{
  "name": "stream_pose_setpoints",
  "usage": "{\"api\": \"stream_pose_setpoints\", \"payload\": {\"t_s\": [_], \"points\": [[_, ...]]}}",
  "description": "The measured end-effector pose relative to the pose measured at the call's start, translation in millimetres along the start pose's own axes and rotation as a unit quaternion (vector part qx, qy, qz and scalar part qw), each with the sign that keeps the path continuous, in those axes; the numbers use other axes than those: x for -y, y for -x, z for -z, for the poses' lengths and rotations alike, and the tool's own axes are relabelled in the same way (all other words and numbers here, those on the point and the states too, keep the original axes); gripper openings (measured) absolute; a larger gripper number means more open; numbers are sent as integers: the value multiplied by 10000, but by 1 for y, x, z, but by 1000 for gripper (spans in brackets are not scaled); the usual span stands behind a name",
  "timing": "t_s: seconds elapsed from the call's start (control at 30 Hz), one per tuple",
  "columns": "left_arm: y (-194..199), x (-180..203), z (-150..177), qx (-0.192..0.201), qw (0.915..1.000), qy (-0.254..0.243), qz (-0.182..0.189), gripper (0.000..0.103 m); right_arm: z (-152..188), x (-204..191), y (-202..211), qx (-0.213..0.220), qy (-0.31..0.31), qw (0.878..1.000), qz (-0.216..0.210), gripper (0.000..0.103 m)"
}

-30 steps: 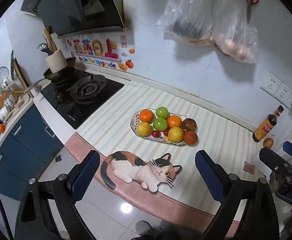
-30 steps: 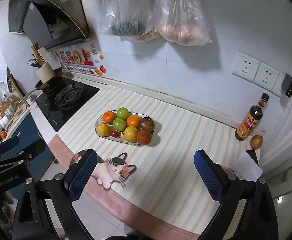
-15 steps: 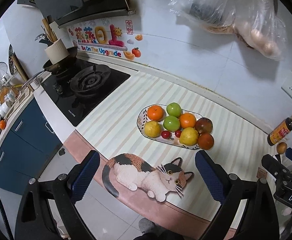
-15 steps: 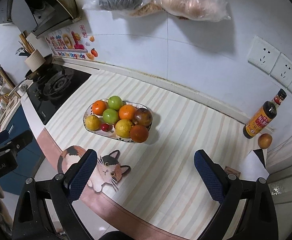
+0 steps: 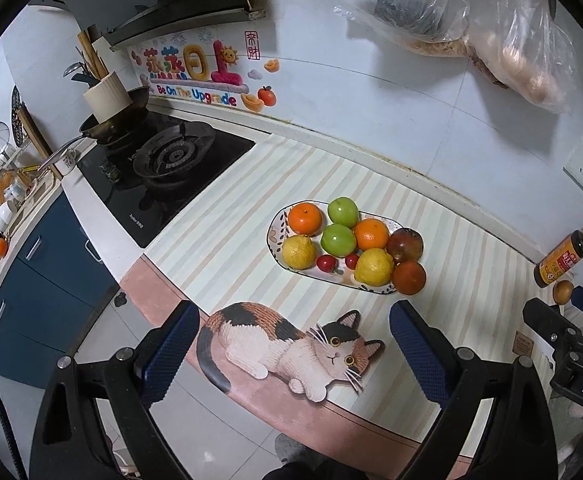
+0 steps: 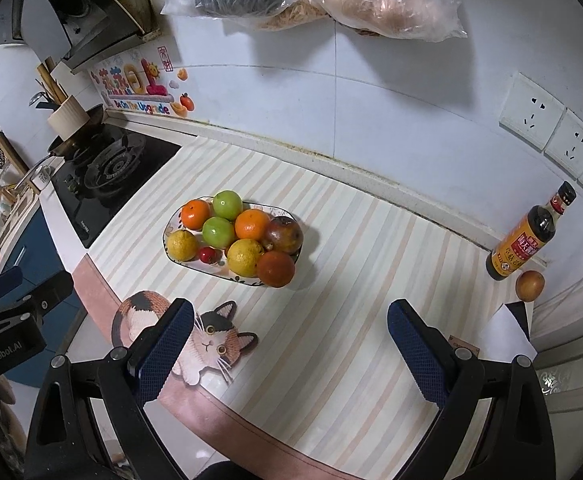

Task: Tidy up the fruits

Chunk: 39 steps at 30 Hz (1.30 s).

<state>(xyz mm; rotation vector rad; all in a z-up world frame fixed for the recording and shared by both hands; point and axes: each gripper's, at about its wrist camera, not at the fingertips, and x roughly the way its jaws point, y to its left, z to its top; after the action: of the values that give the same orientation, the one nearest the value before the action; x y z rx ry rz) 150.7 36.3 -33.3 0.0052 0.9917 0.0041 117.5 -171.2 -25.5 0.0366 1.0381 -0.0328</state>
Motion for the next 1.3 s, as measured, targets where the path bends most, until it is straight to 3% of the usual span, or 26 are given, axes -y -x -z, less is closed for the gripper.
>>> {"api": "stream_pose_setpoints", "payload": {"t_s": [1.3], "points": [[11,8,7,34,9999,-52,133,97,3,-1,17,44,34,10000,-80,99]]}}
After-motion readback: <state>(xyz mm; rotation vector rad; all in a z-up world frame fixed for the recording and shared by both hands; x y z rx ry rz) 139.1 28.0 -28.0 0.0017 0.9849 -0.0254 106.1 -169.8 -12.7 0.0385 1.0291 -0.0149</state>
